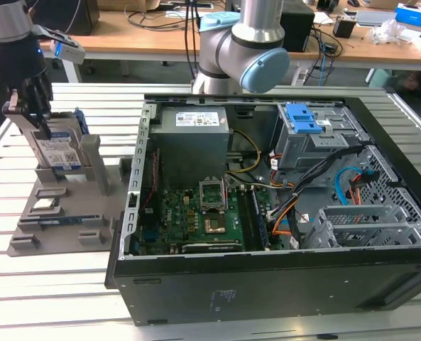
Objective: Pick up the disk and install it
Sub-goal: 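Pick up the disk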
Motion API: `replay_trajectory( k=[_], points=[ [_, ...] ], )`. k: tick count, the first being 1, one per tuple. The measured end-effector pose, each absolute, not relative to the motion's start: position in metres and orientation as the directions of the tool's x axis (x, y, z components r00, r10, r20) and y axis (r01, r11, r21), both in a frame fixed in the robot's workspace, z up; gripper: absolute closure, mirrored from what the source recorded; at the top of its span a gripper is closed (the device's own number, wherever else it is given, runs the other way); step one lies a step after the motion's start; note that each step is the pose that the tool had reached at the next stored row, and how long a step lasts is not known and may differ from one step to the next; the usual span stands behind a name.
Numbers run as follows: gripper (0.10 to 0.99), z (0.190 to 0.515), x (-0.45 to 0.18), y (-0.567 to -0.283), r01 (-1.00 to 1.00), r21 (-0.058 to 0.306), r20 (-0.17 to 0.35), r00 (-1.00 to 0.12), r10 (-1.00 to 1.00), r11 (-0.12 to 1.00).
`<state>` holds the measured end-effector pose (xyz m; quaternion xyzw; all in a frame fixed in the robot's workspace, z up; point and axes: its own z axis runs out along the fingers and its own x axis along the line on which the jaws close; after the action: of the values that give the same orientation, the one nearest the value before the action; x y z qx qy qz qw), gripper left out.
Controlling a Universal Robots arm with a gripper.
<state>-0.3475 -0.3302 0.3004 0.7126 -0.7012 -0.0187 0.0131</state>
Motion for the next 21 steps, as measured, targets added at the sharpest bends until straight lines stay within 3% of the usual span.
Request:
replay_trajectory(
  k=[21],
  points=[
    [0.722,0.318,-0.347,-0.330,-0.999,0.045,-0.008,0.016,-1.000,-0.016]
  ],
)
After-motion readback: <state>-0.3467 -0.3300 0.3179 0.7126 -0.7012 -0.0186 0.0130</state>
